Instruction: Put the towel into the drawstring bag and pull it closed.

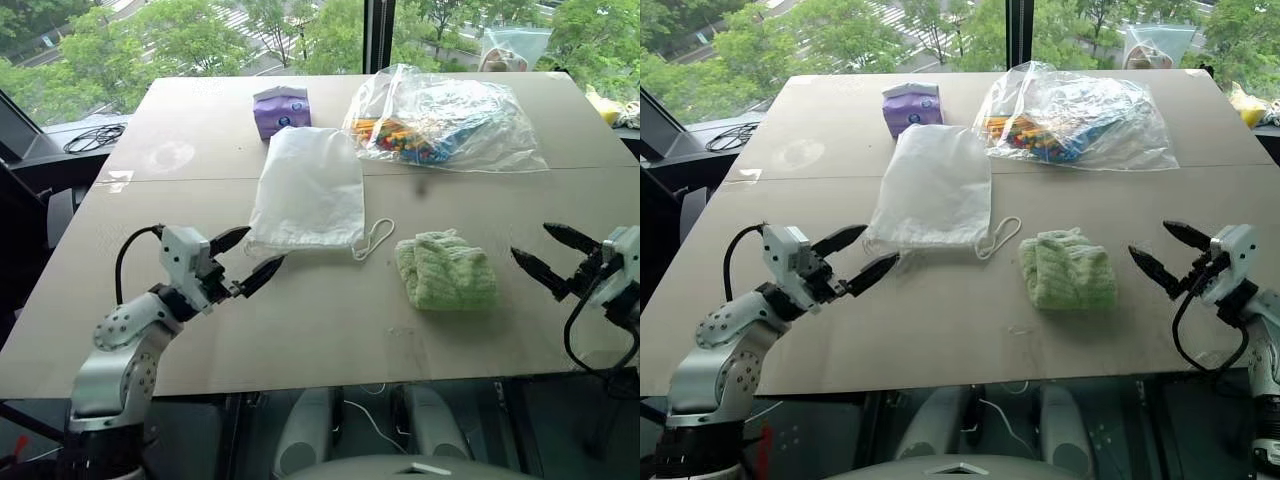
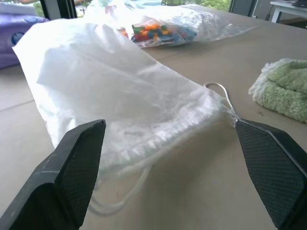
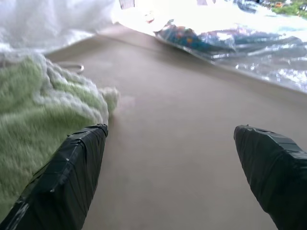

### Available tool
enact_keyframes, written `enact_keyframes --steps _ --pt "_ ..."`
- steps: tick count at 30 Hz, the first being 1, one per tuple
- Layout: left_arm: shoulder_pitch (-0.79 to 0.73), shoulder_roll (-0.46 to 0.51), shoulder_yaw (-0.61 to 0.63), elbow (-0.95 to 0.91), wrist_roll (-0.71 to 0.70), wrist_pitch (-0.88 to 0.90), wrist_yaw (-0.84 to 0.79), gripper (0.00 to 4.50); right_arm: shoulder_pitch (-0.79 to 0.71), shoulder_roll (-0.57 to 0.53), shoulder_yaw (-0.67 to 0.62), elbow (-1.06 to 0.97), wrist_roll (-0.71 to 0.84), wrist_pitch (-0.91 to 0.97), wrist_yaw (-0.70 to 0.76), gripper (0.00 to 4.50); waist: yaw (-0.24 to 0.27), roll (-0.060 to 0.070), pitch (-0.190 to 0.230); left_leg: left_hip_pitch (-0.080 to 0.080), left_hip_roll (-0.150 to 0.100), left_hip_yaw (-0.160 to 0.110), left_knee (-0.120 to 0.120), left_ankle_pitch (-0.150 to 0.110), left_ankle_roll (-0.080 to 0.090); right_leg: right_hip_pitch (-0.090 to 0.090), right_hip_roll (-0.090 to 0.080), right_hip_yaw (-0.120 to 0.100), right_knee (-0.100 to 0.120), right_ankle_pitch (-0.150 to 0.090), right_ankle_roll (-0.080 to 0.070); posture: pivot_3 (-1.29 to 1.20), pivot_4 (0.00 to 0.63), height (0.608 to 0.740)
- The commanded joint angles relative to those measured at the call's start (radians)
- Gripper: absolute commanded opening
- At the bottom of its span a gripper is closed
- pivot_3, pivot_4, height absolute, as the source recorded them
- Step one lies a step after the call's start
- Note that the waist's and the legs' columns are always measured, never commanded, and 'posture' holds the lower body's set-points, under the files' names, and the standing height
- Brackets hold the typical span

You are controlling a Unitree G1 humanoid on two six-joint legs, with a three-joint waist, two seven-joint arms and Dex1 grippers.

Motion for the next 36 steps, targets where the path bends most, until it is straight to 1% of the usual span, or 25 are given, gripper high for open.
enact_keyframes --steps 1,3,4,6,9,11,12,13,15,16,18,21,27,33,36 --pt "-0.041 0.047 -0.053 0.054 0.16 -0.16 -0.011 4.43 0.014 0.016 0.032 -0.235 0.094 0.112 -0.049 4.5 0.001 0.0 0.0 0.0 0.0 0.0 0.0 0.0 0.0 0.0 0.0 0.0 0.0 0.0 0.0 0.0 0.15 0.74" --pt "-0.055 0.058 -0.083 0.082 0.245 -0.238 0.009 4.43 0.03 0.034 0.05 -0.335 0.137 0.168 -0.089 4.5 0.001 0.0 0.0 -0.001 0.0 0.0 0.0 0.0 0.0 0.0 0.0 -0.001 -0.001 0.0 0.0 0.0 0.15 0.74" --pt "-0.063 0.046 -0.086 0.091 0.292 -0.294 0.049 4.43 0.053 0.047 0.07 -0.411 0.176 0.209 -0.113 4.5 0.002 0.0 0.0 -0.001 0.001 0.0 0.0 0.0 0.0 0.0 -0.001 -0.001 -0.002 0.0 0.0 0.0 0.15 0.74" --pt "-0.06 0.01 -0.088 0.093 0.338 -0.358 0.111 4.43 0.1 0.077 0.1 -0.526 0.239 0.264 -0.158 4.5 0.004 0.0 0.0 -0.002 0.001 0.0 -0.001 0.0 0.0 0.0 -0.001 -0.001 -0.004 0.0 -0.001 0.0 0.15 0.74" --pt "0.003 -0.01 -0.134 0.104 0.479 -0.499 0.178 4.43 0.185 0.15 0.177 -0.666 0.246 0.285 -0.241 4.5 0.003 -0.001 -0.001 -0.003 0.001 0.0 -0.003 -0.001 0.0 0.0 -0.003 -0.001 -0.008 0.002 -0.004 0.0 0.15 0.74" --pt "0.028 -0.026 -0.147 0.125 0.571 -0.572 0.255 4.43 0.234 0.197 0.221 -0.729 0.218 0.283 -0.302 4.5 0.001 -0.001 -0.002 -0.002 0.001 0.0 -0.006 -0.003 -0.004 0.002 -0.003 -0.001 -0.011 0.003 -0.004 0.0 0.15 0.74" --pt "0.034 -0.036 -0.151 0.135 0.598 -0.592 0.284 4.43 0.254 0.204 0.234 -0.751 0.184 0.281 -0.325 4.5 0.001 -0.001 -0.002 -0.002 0.001 0.0 -0.006 -0.003 -0.004 0.001 -0.003 -0.001 -0.012 0.003 -0.004 0.0 0.15 0.74" --pt "0.035 -0.042 -0.159 0.145 0.626 -0.611 0.309 4.43 0.275 0.189 0.248 -0.77 0.122 0.274 -0.34 4.5 0.001 -0.001 -0.002 -0.002 0.001 0.0 -0.006 -0.004 -0.004 0.001 -0.003 -0.001 -0.012 0.003 -0.004 0.0 0.15 0.74" --pt "0.03 -0.05 -0.18 0.167 0.662 -0.633 0.335 4.43 0.31 0.121 0.277 -0.804 -0.015 0.291 -0.371 4.5 0.001 -0.001 -0.002 -0.002 0.001 0.0 -0.006 -0.004 -0.004 0.001 -0.006 -0.004 -0.012 0.003 -0.003 0.0 0.15 0.74" --pt "0.024 -0.052 -0.189 0.177 0.671 -0.639 0.342 4.43 0.322 0.091 0.284 -0.819 -0.04 0.298 -0.365 4.5 0.002 -0.001 -0.002 -0.002 0.001 0.001 -0.006 -0.004 -0.004 0.001 -0.009 -0.009 -0.012 0.002 -0.001 0.0 0.15 0.74" --pt "0.006 -0.057 -0.199 0.195 0.678 -0.647 0.36 4.43 0.339 0.039 0.28 -0.851 -0.051 0.309 -0.347 4.5 0.003 -0.002 -0.002 -0.002 0.001 0.001 -0.006 -0.004 -0.004 0.001 -0.017 -0.018 -0.012 0.002 0.0 0.0 0.15 0.74" --pt "-0.026 -0.066 -0.212 0.23 0.694 -0.655 0.387 4.43 0.346 -0.006 0.245 -0.885 -0.019 0.353 -0.351 4.5 0.003 -0.002 -0.003 -0.002 0.003 0.001 -0.006 -0.004 -0.004 0.002 -0.021 -0.027 -0.013 0.002 0.0 0.0 0.15 0.74" --pt "-0.034 -0.098 -0.229 0.25 0.756 -0.674 0.481 4.43 0.351 -0.001 0.242 -0.893 -0.032 0.366 -0.377 4.5 0.003 -0.007 -0.006 -0.001 0.008 0.003 -0.004 -0.004 -0.004 0.003 -0.022 -0.037 -0.014 0.005 -0.001 0.0 0.15 0.74" --pt "-0.045 -0.119 -0.242 0.27 0.843 -0.668 0.581 4.43 0.339 0.014 0.25 -0.889 -0.038 0.367 -0.39 4.5 0.005 -0.008 -0.007 -0.002 0.009 0.004 -0.004 -0.004 -0.004 0.003 -0.021 -0.04 -0.014 0.005 0.0 0.0 0.15 0.74" --pt "-0.062 -0.12 -0.254 0.302 0.863 -0.66 0.603 4.43 0.331 0.027 0.253 -0.892 -0.034 0.372 -0.404 4.5 0.005 -0.009 -0.007 -0.002 0.009 0.004 -0.002 -0.004 -0.005 0.004 -0.021 -0.04 -0.014 0.006 0.001 0.0 0.15 0.74"
